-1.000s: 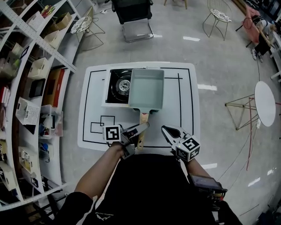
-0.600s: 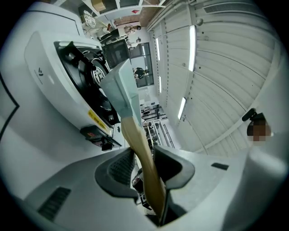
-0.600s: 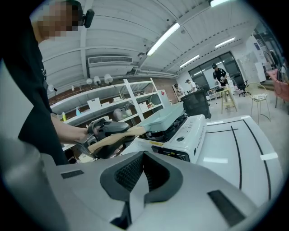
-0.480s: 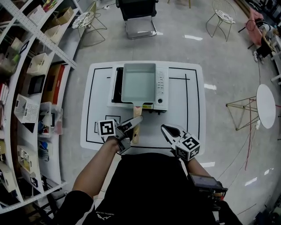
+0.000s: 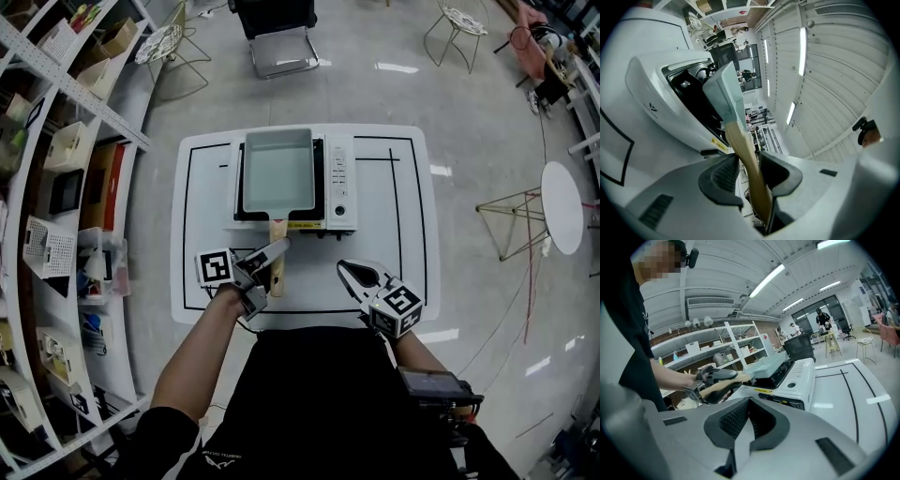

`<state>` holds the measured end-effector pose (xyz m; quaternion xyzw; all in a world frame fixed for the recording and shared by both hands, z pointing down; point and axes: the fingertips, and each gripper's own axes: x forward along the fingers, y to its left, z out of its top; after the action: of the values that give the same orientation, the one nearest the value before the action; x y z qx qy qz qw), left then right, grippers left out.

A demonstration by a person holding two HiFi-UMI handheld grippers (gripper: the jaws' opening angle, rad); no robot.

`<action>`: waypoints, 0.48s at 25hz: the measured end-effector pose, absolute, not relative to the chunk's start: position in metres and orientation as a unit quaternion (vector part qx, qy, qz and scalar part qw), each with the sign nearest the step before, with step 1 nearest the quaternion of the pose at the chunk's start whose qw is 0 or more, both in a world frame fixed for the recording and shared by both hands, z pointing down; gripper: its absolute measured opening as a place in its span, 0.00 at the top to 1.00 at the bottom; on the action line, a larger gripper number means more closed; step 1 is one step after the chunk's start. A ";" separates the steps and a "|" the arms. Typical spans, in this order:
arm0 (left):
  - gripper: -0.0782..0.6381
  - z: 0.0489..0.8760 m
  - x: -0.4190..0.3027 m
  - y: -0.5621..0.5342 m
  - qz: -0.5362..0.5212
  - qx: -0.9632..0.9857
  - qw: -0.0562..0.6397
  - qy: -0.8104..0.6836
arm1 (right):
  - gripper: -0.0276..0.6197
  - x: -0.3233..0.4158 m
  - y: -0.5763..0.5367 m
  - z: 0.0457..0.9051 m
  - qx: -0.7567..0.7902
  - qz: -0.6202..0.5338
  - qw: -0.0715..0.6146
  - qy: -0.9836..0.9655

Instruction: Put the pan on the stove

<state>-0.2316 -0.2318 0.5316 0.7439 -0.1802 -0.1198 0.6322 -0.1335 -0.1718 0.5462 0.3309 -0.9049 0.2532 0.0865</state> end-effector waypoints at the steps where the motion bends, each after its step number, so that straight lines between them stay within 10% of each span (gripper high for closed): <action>1: 0.70 0.532 -0.233 -0.233 -0.120 0.744 0.633 -0.177 | 0.92 -0.134 -0.172 0.546 0.333 0.253 0.087 -0.904; 12: 0.69 0.532 -0.251 -0.244 -0.116 0.733 0.646 -0.177 | 0.92 -0.154 -0.176 0.555 0.336 0.252 0.097 -0.902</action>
<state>-0.2505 -0.2441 0.5324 0.7331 -0.1766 -0.1164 0.6464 -0.1538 -0.1762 0.5545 0.3362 -0.9021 0.2525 0.0968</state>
